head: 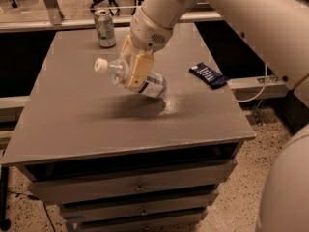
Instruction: Knock blue plastic bottle over
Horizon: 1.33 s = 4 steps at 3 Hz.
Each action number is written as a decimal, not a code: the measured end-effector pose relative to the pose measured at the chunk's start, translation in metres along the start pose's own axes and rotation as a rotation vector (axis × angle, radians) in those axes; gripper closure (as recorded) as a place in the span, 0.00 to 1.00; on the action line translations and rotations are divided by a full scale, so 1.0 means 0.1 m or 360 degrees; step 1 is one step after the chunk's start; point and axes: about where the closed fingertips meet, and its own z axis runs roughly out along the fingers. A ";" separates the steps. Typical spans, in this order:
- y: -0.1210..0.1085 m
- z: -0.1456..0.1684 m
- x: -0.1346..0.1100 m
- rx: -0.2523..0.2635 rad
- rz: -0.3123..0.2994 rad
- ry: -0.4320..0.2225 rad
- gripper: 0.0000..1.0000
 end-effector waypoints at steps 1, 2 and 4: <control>0.33 0.19 0.07 -0.0160 -0.0022 0.0049 0.83; 0.47 0.29 0.07 -0.0201 0.0016 0.0047 0.61; 0.52 0.38 -0.08 -0.0175 0.0099 -0.0045 0.14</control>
Offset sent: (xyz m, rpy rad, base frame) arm -0.0575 -0.0053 -0.0479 -0.0820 0.1406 0.0328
